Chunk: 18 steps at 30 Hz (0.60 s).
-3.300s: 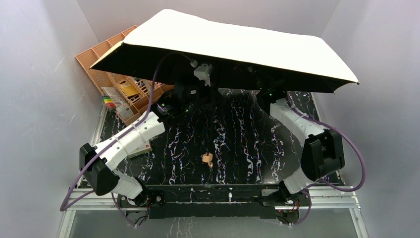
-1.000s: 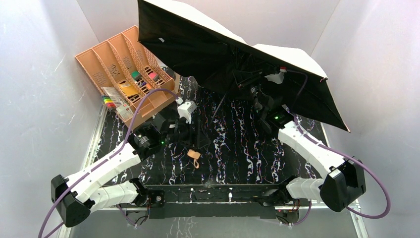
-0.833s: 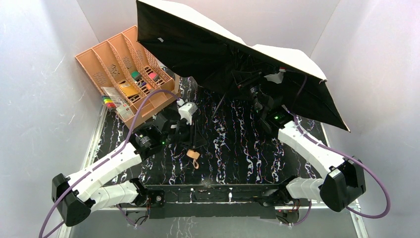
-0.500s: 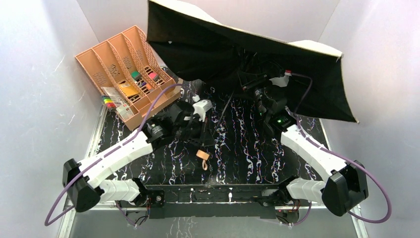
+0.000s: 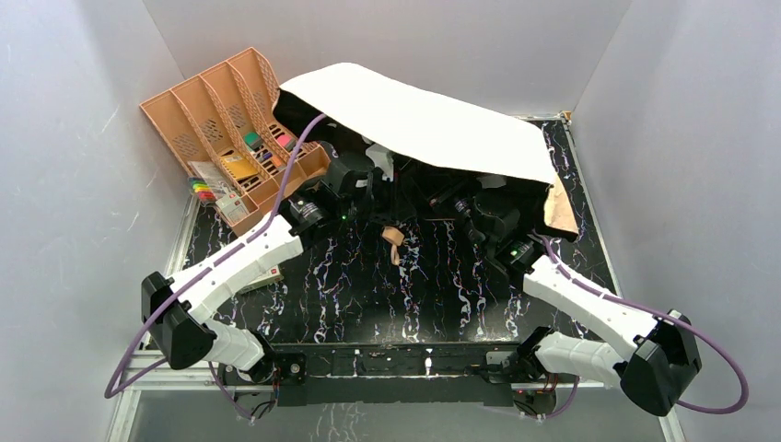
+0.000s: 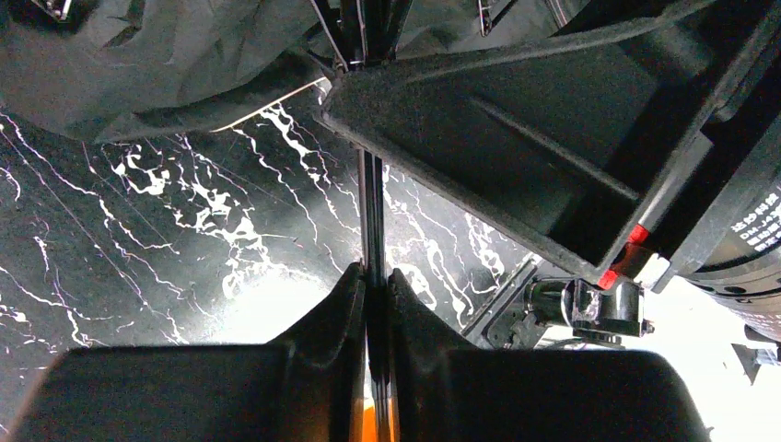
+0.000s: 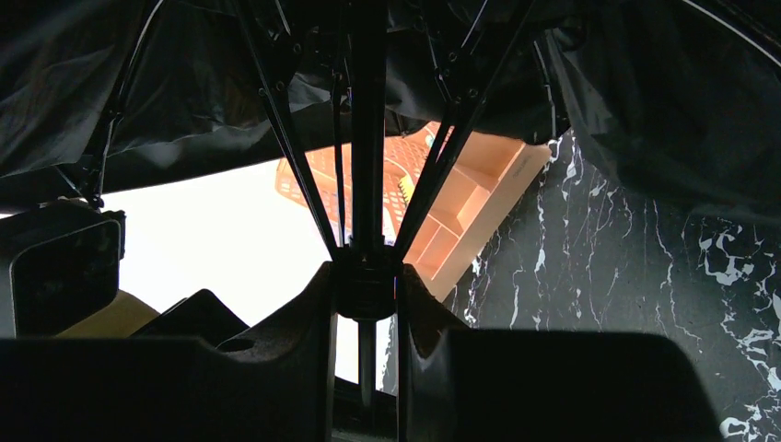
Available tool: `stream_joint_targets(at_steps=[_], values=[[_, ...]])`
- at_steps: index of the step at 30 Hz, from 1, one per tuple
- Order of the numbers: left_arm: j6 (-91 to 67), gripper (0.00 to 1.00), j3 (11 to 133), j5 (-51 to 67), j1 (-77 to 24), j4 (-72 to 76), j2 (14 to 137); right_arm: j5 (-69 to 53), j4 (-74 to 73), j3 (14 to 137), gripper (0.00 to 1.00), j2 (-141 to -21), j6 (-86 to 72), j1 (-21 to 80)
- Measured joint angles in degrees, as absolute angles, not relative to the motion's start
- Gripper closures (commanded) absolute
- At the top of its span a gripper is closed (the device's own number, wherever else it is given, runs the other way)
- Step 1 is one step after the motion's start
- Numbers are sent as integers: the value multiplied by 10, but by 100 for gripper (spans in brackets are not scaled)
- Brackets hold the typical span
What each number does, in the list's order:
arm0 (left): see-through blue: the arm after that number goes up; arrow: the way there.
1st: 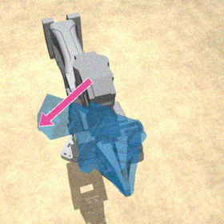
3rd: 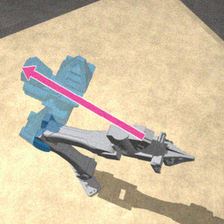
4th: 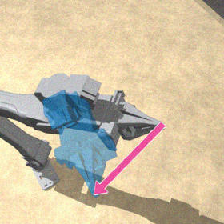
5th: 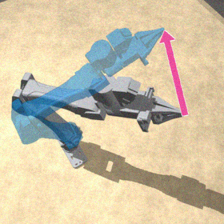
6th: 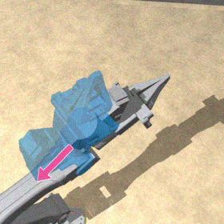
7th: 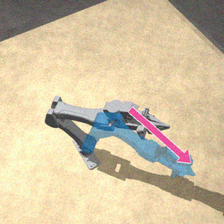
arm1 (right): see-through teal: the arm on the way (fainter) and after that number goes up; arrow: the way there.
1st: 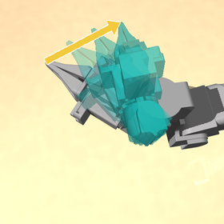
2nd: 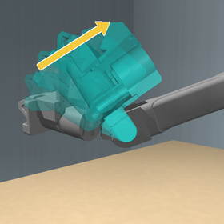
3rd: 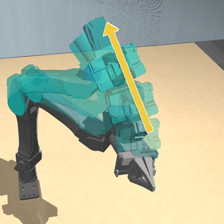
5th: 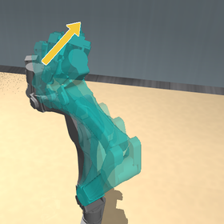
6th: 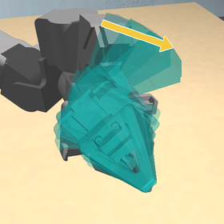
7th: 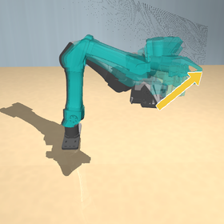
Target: Put away the umbrella
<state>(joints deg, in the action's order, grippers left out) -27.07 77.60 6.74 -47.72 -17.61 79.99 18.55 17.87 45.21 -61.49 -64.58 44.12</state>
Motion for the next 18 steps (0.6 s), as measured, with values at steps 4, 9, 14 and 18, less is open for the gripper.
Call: stream_joint_targets(at_steps=[4,9,14,18], values=[[-270,61,744,64,-477,-155,777,192,176,451,100,-616,-651,447],[-271,25,694,64,-477,-134,706,205,160,440,100,-628,-661,449],[-293,11,632,69,-477,-133,648,216,159,440,100,-641,-663,449],[-316,10,583,76,-478,-138,637,222,160,440,100,-642,-665,448]])
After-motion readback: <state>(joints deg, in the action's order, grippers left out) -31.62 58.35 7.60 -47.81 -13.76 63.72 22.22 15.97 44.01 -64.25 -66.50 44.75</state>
